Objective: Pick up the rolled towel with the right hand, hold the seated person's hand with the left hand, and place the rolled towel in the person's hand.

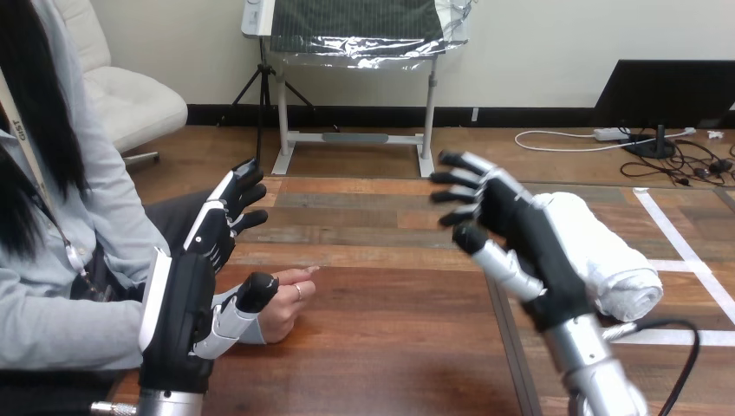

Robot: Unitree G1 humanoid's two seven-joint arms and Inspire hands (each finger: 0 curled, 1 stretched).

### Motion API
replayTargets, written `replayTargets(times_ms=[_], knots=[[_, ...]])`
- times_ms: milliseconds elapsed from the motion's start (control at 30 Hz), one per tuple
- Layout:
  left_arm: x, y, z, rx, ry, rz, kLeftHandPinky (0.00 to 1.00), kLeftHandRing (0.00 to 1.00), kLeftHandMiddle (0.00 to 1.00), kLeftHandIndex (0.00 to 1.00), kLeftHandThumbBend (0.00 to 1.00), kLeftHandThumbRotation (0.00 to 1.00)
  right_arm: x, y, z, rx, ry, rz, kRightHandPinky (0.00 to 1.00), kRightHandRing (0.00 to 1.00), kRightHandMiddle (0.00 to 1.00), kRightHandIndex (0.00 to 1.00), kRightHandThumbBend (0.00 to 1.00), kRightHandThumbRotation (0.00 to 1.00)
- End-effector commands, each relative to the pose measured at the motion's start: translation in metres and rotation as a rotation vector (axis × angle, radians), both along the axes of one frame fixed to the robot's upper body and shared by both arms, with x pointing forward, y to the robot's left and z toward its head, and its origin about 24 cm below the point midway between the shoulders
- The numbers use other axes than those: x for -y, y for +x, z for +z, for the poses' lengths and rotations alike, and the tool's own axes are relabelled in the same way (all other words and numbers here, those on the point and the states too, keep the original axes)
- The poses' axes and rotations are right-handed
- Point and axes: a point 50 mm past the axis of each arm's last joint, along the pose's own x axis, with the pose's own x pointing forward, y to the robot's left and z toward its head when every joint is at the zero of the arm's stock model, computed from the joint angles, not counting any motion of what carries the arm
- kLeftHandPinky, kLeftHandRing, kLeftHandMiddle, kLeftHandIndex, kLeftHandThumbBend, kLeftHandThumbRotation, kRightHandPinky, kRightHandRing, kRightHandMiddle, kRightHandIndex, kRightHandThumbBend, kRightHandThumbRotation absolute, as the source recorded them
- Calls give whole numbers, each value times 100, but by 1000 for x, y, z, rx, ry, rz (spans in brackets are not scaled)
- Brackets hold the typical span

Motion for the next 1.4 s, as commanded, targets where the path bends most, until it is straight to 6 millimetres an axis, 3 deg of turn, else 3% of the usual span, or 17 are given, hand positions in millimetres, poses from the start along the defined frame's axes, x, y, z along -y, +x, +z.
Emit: replayTargets(times_ms=[0,467,1367], knots=[[2,13,15,80,-2,-5,79,87,90,89,97,89,10,32,47,158,-9,-49,60,73,78,82,94,69],[4,13,14,76,-9,-5,80,88,90,89,98,89,31,50,76,203,-56,-167,58,72,77,81,100,66],[7,12,12,86,-15,-6,80,88,90,89,97,90,64,79,117,169,-313,-404,71,83,83,87,100,61]])
